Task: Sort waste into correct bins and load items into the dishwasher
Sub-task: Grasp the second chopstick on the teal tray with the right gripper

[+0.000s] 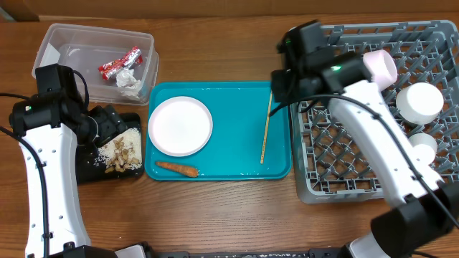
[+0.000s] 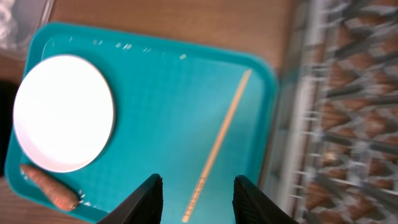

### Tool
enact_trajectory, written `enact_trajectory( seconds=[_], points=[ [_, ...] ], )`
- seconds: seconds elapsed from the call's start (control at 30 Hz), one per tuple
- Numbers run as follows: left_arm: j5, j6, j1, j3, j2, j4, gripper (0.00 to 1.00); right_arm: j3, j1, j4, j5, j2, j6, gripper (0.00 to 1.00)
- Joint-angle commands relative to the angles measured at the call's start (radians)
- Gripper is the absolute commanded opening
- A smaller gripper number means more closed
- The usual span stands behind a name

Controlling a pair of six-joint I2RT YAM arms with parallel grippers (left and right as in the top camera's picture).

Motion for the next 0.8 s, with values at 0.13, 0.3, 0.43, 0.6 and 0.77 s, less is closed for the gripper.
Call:
enact_trajectory(
  seconds=[0.13, 0.3, 0.43, 0.6, 0.77],
  points=[
    [0.004, -0.015, 0.003, 0.013, -0.013, 0.001, 0.88, -0.114, 0.071, 0.031, 0.06, 0.166, 0.139, 0.47],
    [0.004, -0.014, 0.003, 0.013, -0.013, 0.001, 0.88, -0.13, 0.088, 0.032, 0.075, 0.277, 0.185, 0.47],
    [0.004, -0.014, 0.003, 0.013, -0.013, 0.001, 0.88, -0.13, 0.095, 0.039, 0.071, 0.354, 0.193, 0.47],
    [0.003, -0.014, 0.003, 0.013, -0.013, 0.002, 0.89, -0.13, 0.107, 0.047, 0.064, 0.417, 0.193, 0.46],
    [0.004, -0.014, 0.003, 0.013, -0.013, 0.002, 0.89, -0.13, 0.113, 0.05, 0.064, 0.426, 0.197, 0.25]
  ],
)
